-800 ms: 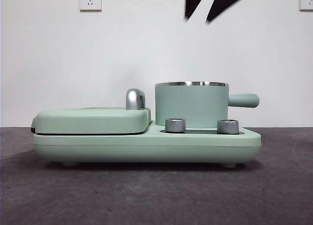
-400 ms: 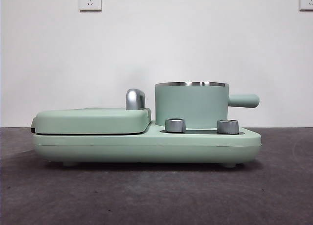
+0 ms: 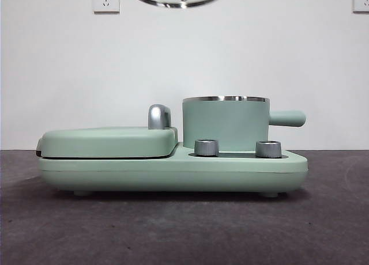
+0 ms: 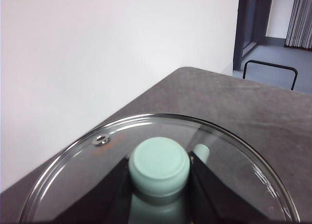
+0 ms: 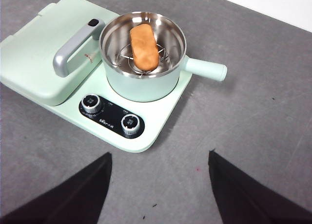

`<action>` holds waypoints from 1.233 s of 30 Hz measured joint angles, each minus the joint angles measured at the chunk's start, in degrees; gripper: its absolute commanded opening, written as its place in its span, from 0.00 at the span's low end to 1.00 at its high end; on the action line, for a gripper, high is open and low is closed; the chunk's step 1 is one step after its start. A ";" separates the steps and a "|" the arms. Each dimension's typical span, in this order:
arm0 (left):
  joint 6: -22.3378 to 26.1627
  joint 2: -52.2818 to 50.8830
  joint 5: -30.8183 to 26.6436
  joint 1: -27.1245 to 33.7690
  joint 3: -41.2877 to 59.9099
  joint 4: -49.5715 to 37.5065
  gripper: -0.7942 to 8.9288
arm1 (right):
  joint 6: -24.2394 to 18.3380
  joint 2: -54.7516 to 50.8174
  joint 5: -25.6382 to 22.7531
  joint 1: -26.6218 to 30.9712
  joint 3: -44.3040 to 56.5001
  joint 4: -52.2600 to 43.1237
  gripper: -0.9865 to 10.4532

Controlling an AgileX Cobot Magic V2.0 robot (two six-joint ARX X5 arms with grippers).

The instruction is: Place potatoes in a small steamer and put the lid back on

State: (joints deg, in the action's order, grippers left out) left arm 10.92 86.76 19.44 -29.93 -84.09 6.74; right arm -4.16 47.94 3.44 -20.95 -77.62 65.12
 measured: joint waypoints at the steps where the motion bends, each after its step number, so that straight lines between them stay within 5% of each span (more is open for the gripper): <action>1: -0.02 0.96 0.00 -0.11 0.00 -1.18 0.10 | 0.17 -1.11 0.00 0.00 0.57 0.35 0.35; 12: -2.43 13.79 0.59 -1.27 -0.11 -12.26 0.10 | 1.05 -7.23 -0.04 0.00 2.95 6.45 0.35; 37: -2.45 27.30 2.16 -3.17 -5.11 -12.81 0.10 | 1.22 -7.30 -2.08 0.00 4.28 7.52 0.35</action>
State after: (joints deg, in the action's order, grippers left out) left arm 8.47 114.06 21.61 -33.10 -89.21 -6.07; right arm -2.94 40.64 1.37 -20.95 -73.34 72.64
